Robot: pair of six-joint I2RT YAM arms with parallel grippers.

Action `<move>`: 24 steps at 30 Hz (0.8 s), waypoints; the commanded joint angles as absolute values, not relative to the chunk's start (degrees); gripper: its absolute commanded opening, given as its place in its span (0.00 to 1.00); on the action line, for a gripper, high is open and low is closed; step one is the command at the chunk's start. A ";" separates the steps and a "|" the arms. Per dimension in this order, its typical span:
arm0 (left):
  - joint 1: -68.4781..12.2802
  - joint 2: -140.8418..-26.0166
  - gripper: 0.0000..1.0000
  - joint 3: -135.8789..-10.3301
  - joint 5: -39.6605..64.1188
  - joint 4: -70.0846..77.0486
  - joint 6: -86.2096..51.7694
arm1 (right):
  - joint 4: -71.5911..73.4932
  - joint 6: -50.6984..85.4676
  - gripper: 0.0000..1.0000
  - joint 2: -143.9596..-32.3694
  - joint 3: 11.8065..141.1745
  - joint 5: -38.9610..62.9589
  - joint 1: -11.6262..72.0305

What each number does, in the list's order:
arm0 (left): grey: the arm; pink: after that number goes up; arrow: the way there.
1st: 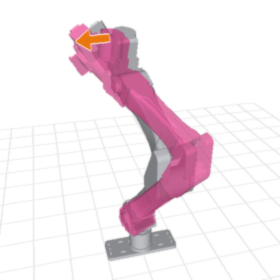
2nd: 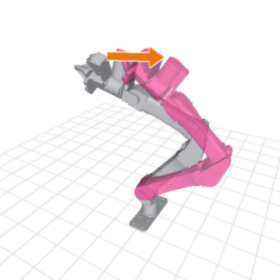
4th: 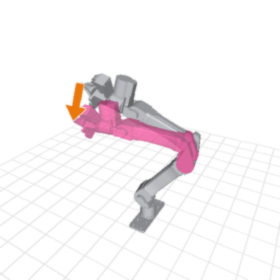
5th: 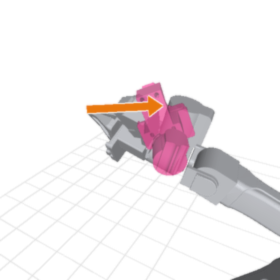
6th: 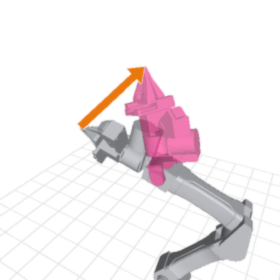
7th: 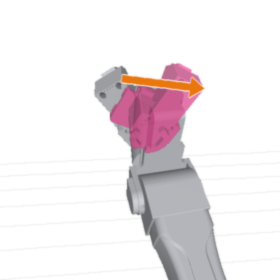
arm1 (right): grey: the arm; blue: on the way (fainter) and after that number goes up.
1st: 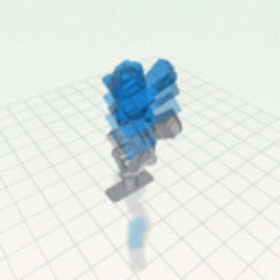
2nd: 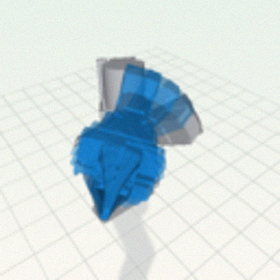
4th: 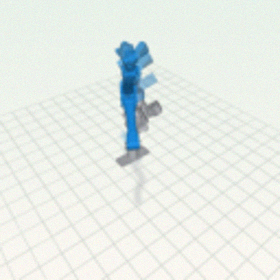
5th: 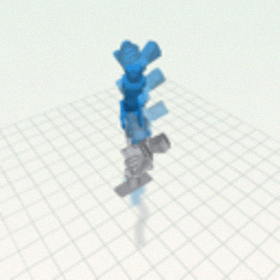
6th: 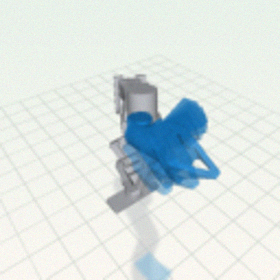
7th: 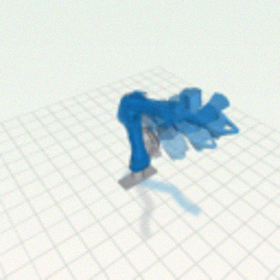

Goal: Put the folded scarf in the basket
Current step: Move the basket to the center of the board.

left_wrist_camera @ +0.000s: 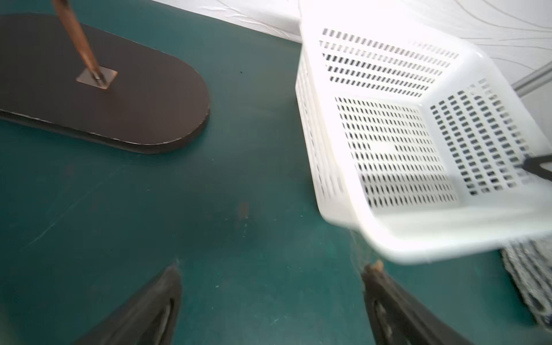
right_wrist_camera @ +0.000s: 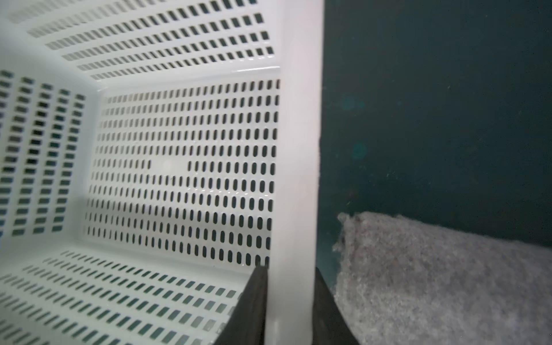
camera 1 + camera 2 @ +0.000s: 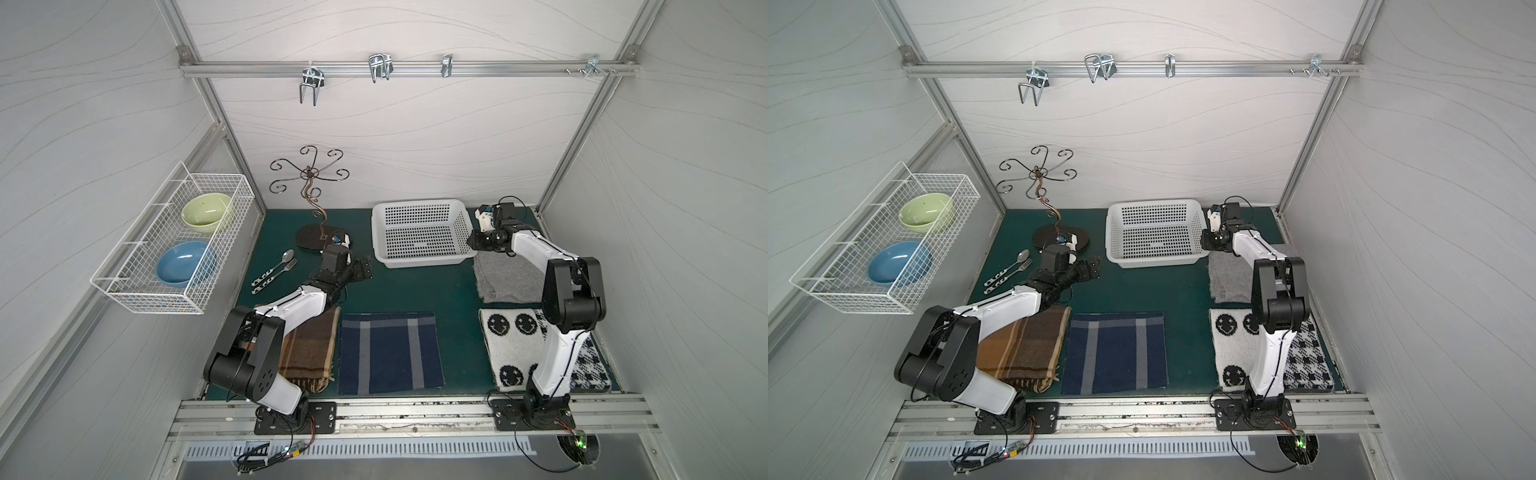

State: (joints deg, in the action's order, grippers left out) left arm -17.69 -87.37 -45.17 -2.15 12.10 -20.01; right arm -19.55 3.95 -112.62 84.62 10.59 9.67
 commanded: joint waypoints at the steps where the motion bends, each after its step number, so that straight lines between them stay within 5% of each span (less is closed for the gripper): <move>1: -17.93 -85.31 0.98 -46.59 -6.12 12.40 -20.82 | -26.56 0.83 0.25 -109.58 83.78 7.49 12.31; 11: -18.11 -85.83 0.96 -47.06 -2.37 12.30 -23.03 | -27.59 5.19 0.31 -98.36 72.33 9.45 16.35; 24: -19.42 -82.39 0.71 -45.00 1.07 8.42 -23.33 | -25.21 8.87 0.48 -93.33 63.50 12.02 19.92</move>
